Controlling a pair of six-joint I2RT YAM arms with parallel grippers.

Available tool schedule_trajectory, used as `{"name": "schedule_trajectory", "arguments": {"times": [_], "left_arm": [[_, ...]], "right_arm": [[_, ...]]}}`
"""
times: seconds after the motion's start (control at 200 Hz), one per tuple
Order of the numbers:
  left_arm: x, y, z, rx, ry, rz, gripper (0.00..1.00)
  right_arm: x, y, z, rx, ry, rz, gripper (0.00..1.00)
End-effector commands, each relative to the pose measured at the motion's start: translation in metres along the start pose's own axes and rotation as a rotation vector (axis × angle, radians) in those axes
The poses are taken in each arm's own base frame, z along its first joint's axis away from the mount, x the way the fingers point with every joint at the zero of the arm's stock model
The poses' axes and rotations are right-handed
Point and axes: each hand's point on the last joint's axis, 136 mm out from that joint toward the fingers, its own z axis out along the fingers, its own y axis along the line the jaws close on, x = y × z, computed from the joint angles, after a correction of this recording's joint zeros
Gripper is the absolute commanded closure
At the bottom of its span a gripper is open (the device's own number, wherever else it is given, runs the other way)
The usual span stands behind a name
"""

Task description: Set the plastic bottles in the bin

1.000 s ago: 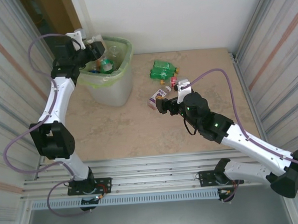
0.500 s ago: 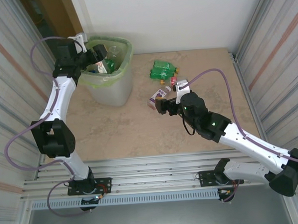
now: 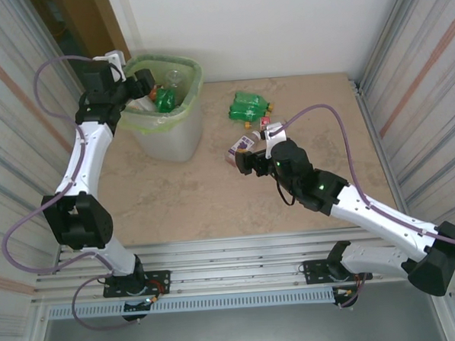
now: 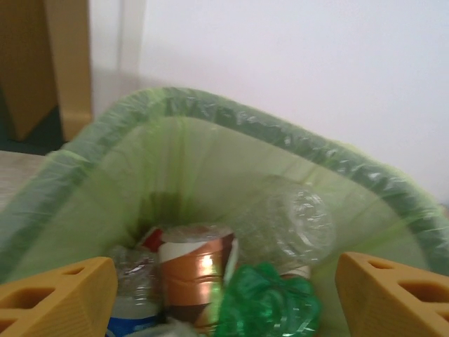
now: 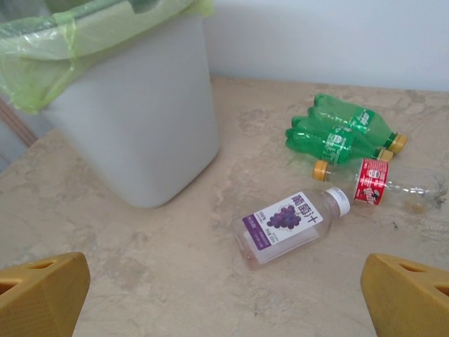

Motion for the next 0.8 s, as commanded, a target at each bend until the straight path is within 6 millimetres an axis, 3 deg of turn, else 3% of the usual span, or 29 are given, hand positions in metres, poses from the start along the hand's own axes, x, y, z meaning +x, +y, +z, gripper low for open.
{"name": "schedule_trajectory", "arguments": {"times": [0.0, 0.24, 0.406, 0.546, 0.797], "left_arm": [[-0.016, 0.004, -0.017, -0.142, -0.028, 0.146, 0.16], [-0.016, -0.006, -0.025, -0.140, -0.037, 0.188, 0.15], [-0.023, -0.025, -0.039, -0.077, -0.069, 0.196, 0.13], [-0.029, -0.049, -0.060, -0.008, -0.104, 0.217, 0.01], [-0.011, -0.072, -0.101, 0.069, -0.143, 0.205, 0.01]], "right_arm": [[-0.015, 0.004, -0.003, -0.011, -0.028, 0.046, 0.03], [-0.012, -0.005, 0.001, 0.043, -0.010, 0.062, 0.02], [-0.005, -0.021, 0.011, 0.119, 0.034, 0.113, 0.02], [0.008, -0.035, 0.024, 0.185, 0.104, 0.170, 0.02], [0.043, -0.053, 0.058, 0.333, 0.288, 0.271, 0.02]]}}
